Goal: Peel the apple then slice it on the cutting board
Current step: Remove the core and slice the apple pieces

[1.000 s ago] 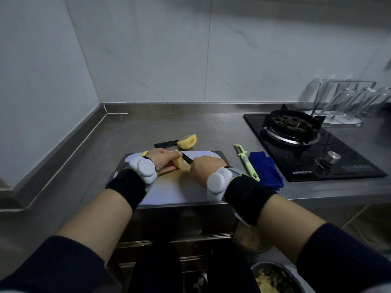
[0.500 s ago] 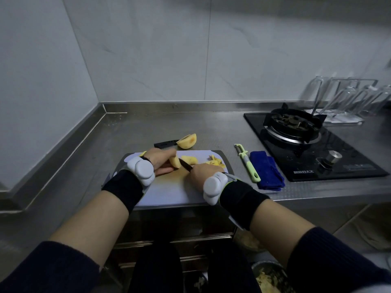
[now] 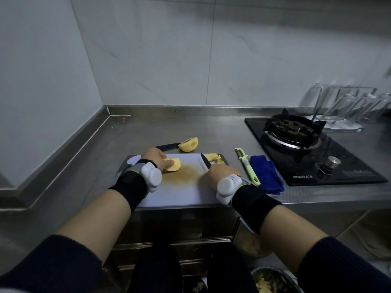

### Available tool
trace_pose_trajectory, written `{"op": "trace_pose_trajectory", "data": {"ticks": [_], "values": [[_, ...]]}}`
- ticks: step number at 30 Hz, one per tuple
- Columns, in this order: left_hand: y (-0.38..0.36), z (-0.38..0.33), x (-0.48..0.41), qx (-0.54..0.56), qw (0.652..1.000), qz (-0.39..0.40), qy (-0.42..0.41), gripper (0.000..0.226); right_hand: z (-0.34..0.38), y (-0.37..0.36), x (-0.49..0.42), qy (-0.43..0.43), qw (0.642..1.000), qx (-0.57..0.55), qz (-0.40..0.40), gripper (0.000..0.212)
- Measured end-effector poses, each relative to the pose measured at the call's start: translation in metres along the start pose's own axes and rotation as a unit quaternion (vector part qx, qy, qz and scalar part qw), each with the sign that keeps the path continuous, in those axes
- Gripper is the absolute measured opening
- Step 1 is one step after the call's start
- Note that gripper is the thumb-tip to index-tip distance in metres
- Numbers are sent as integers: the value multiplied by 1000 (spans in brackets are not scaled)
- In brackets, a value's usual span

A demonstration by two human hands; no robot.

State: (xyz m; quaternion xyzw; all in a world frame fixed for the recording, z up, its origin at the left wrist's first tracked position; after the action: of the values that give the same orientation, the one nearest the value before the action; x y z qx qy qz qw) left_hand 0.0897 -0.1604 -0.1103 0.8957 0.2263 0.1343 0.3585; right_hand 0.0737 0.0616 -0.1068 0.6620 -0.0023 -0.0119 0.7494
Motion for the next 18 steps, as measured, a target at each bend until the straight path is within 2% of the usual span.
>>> {"op": "trace_pose_trajectory", "data": {"ticks": [2, 5, 7, 11, 13, 16, 18], "values": [[3, -4, 0, -10, 1000, -15, -5, 42, 3, -1, -5, 11, 1000, -7, 16, 26], [16, -1, -1, -38, 998, -43, 2, 16, 5, -1, -9, 34, 999, -9, 28, 26], [24, 5, -4, -57, 997, -61, 4, 11, 9, 0, -8, 59, 997, -12, 45, 34], [23, 3, -7, -57, 996, -69, -22, 21, 15, 4, -8, 146, 989, -1, 38, 30], [15, -12, -3, -65, 994, -60, -65, 31, 17, 6, -5, 171, 985, -4, 34, 28], [-8, -31, 1, -162, 972, 0, -173, 56, 20, 3, -8, 181, 983, 0, 34, 27], [-21, -29, -1, -228, 954, 40, -191, 59, 22, 1, -9, 181, 983, 5, 38, 28]]}}
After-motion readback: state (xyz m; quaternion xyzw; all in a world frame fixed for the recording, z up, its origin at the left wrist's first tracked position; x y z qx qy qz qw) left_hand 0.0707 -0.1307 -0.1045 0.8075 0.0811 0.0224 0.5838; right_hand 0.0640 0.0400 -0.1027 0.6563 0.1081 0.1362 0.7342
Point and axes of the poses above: each hand's wrist, its own x-axis away from the middle knuckle, its own y-axis out of the back of the hand, z = x × y, the point moved 7 cm from there along -x, towards the middle knuckle, and after that the axes turned 7 degrees about -z, right-handed, at the moved point
